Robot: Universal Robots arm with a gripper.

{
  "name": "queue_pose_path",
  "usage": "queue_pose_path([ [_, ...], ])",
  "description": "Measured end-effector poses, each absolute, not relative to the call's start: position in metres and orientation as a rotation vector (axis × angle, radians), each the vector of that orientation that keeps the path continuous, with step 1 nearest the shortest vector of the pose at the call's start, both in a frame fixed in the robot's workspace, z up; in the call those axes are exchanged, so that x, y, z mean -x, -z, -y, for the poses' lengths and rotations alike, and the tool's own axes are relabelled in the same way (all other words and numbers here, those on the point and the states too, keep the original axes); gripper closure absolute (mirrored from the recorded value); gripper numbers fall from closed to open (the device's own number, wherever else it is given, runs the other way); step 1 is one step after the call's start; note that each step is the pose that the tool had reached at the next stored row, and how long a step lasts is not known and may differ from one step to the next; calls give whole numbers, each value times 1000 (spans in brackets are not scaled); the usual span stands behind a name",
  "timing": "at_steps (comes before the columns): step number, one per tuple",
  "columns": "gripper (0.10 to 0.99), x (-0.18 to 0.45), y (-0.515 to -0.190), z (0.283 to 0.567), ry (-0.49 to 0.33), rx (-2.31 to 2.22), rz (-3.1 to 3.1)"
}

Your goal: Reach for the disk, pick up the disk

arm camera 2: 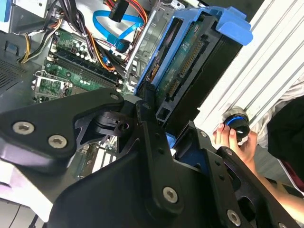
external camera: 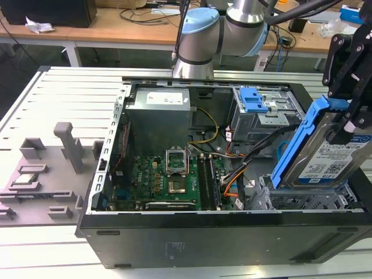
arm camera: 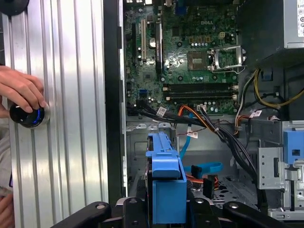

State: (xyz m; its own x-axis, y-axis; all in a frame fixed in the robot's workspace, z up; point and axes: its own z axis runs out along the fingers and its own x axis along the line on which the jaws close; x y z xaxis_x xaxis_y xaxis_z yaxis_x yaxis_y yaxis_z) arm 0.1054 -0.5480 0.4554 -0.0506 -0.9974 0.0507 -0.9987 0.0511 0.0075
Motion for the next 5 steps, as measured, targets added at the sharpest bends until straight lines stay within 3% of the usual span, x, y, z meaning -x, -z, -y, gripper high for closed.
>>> queue_pose_path([
  [5, 722, -105, -455, 548, -46, -2135, 2247],
])
